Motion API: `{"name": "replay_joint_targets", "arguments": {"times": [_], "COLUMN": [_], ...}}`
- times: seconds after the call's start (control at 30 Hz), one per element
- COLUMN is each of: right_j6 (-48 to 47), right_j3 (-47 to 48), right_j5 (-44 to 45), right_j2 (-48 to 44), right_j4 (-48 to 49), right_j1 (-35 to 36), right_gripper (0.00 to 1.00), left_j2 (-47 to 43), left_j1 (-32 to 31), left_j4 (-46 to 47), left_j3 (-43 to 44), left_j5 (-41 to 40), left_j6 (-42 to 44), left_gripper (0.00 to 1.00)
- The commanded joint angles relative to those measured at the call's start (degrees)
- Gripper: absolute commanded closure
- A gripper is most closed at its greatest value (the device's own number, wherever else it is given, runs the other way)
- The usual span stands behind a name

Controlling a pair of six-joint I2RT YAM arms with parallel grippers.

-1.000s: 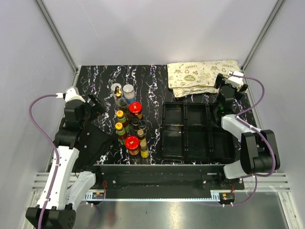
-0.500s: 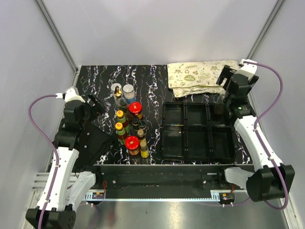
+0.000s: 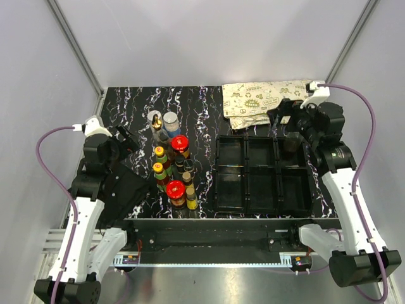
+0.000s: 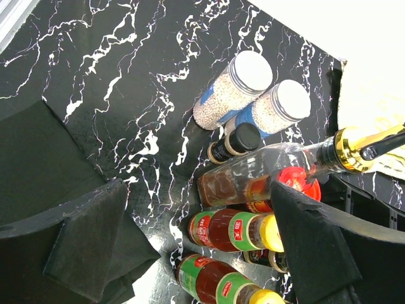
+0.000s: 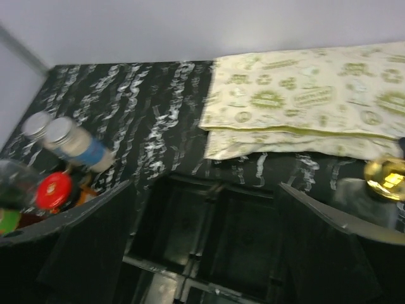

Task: Organize the condiment bottles
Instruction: Pick up the bottle from the center of the board.

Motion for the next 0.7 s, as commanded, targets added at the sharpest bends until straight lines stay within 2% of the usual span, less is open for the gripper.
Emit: {"name": "replay_joint_targets", "arguments": {"times": [0.0,0.1,0.23,0.5,0.67], "right_j6": [2.31,2.15,-0.14,2.94,-0.66], "right_j3": [-1.44,-2.15,-0.83,-1.45,3.82], "right_j5": [-16.98,-18.93,-15.42,-16.29,-12.17], "right_j2": [-1.07,0.16,3.50,8.86,17.80], "right_j4": [6.15,9.24,9.69,16.80,17.68], "right_j1": [0.99,4.58,13.62,19.18,25.68], "right_gripper": [0.00,0.00,0.00,0.00,0.01], "left_j2": [-0.91,-0.73,-0.64,0.85,0.68], "left_j1": [-0.23,-0.23,-0.23,-0.23,-0.23], "left_j4": [2.49,2.75,4.16,9.95,9.09], "left_j3": [2.03,1.94,1.59,0.27,0.88], "left_j5": [-0.79,0.53,4.39,19.24,18.12], "left_j6": [1.46,2.07,2.95,4.27,4.80], "left_gripper": [0.01,0.01,0.01,0.01,0.01]}}
